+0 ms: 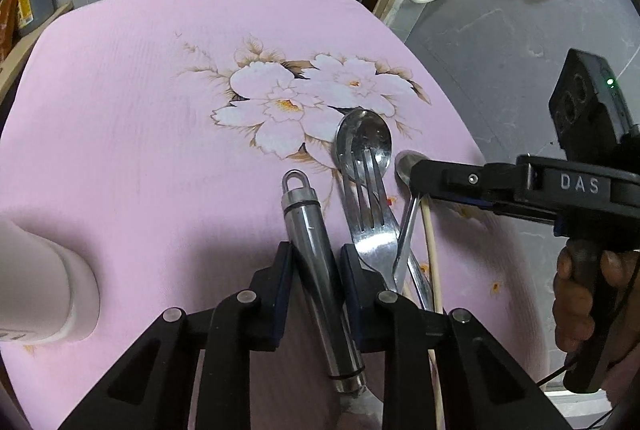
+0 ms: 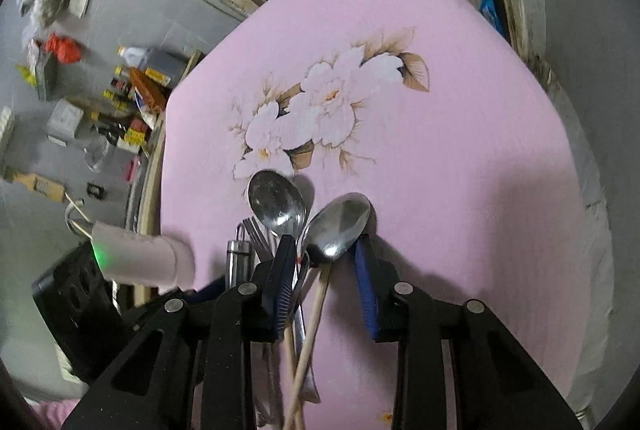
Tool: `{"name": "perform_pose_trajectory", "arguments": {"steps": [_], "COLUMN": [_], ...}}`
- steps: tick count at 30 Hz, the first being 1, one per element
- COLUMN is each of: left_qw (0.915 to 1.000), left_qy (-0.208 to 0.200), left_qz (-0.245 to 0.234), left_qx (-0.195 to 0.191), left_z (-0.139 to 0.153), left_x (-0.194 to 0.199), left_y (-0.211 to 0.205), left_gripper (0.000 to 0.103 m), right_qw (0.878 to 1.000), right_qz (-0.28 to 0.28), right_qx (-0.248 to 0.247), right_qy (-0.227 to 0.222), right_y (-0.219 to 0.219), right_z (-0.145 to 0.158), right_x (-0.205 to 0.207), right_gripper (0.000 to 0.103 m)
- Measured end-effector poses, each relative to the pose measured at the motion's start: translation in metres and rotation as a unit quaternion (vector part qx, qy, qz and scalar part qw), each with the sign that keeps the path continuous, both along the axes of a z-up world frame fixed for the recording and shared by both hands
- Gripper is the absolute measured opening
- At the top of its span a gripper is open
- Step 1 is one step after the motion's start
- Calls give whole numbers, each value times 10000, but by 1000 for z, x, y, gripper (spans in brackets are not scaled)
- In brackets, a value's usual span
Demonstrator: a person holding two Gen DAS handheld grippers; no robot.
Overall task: Organize utensils
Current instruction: 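Grasp the steel cylinder with the left tool while the right tool grasps a knife, then carry the steel cylinder and knife over the white caddy and release them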
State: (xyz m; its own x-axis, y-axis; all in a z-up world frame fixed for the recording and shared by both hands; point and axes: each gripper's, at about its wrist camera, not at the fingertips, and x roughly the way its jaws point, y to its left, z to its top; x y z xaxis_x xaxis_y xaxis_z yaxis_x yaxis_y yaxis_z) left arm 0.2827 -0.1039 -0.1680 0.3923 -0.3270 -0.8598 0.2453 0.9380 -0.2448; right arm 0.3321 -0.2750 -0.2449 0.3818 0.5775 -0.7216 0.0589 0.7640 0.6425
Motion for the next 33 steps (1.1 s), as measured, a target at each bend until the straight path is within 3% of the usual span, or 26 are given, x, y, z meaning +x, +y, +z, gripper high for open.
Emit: {"name": "perform_pose_trajectory", "arguments": {"steps": [2, 7, 10, 12, 23, 33], "left_qw": [9999, 9998, 9994, 9989, 9932, 9834], "left_qy": [44, 76, -6, -124, -981, -1664], "left_qz": [45, 62, 25, -17, -242, 309], "left_qx": [-78, -188, -358, -444, -581, -655], "left_z": [0, 0, 5, 11, 65, 118], "left_x": [0, 0, -7, -14, -56, -81], "left_y": [3, 7, 11, 13, 28, 80], "left_gripper": [22, 21, 21, 20, 19, 17], "right_qw": [9996, 9974, 9972, 9966, 9899, 9762], "right_qz": [-147, -471, -471, -411, -432, -228], "right_qx": [221, 509, 575, 706, 770, 664], "right_qy": [68, 205, 91, -81, -1107, -2052], "right_y": [-3, -4, 2, 1, -3, 18], "right_z": [-5, -13, -10, -4, 51, 118], "right_x": [0, 2, -1, -9, -60, -86], "right_gripper": [25, 9, 8, 2, 2, 2]}}
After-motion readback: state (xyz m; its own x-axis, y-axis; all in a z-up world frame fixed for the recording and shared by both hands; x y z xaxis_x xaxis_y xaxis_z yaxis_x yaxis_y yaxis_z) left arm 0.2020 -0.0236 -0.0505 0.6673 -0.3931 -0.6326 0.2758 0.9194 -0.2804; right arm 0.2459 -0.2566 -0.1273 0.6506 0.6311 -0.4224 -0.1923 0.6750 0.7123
